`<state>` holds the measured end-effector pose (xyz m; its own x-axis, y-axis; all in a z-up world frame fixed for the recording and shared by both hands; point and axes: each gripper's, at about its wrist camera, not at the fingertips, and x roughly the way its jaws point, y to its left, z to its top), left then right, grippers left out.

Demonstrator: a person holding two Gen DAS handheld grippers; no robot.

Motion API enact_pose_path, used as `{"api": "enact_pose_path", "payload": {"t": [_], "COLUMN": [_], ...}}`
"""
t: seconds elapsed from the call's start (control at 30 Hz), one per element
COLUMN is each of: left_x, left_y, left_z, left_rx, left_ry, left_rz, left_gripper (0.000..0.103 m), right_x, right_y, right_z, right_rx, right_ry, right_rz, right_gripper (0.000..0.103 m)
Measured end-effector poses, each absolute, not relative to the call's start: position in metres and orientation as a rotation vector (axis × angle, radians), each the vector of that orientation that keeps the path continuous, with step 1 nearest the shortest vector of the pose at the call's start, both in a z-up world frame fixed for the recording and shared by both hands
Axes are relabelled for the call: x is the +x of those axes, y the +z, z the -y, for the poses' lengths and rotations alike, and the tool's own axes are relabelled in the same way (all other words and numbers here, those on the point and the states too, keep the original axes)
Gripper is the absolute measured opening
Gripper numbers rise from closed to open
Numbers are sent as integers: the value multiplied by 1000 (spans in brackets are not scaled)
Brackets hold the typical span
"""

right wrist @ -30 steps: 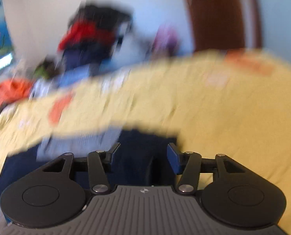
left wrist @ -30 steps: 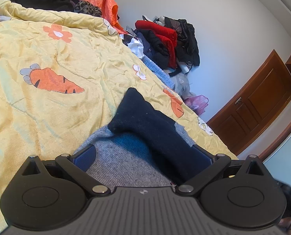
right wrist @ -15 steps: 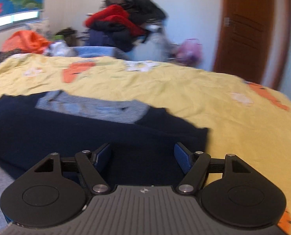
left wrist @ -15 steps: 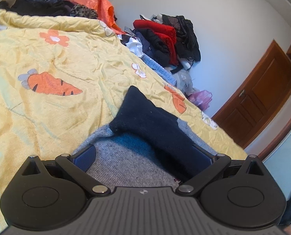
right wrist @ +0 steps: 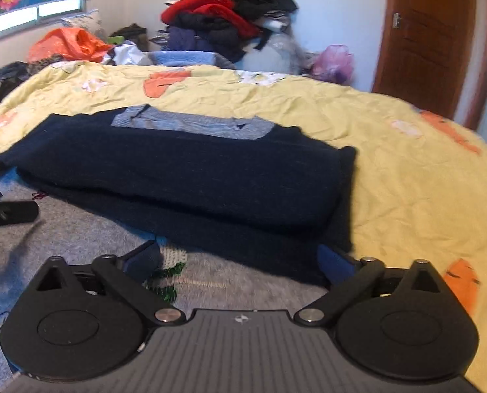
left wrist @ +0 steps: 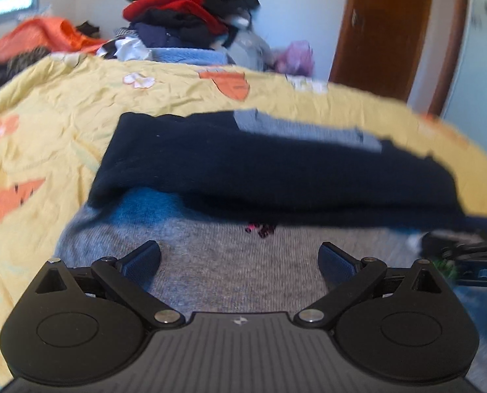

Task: Fold small clothes
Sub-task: 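Open both tools and release the folded sleeves at the collar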

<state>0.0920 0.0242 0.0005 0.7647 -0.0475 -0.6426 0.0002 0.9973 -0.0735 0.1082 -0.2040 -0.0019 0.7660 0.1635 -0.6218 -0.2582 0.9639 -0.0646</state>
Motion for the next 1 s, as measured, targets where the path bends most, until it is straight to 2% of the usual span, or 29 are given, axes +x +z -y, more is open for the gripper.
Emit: {"api": "enact_pose_path", "payload": {"t": [0.17,0.33,0.4,0.5,0.57,0.63,0.7,0.87,1.0], "left_x": [90,51,36,3,-21,-43,-66,-79,-90], "left_y": [-1,0,5,14,13,4,0,0,13], "left_z": [-21,-50,-58,-60,-53,-39,-36,-75,-59], "left_rx": [53,105,95,-4,-39,48,143,129,157], "left_ry": [-53,-80,-22,7,-75,-128,-144,-212,-100], "left_rz": [-728,-708,-710,-707,-713,-732,-685,-725,-727], "left_gripper": [103,103,103,103,103,103,103,103,103], "right_x": [67,53,39,10,-5,-18,-26,-32,-51], "right_y": [-11,-6,2,11,4,-13,-12,-8,8], "right_z": [213,248,247,236,220,213,230,279,272], "right_rx": [-117,-96,-76,-43,-99,-185,-146,-137,-100], "right_ry": [321,248,235,352,413,425,439,360,307], "right_rz": [-686,-709,-700,-667,-698,-697,-692,-704,-718], "right_gripper": [102,102,97,103,103,103,102,102,102]}}
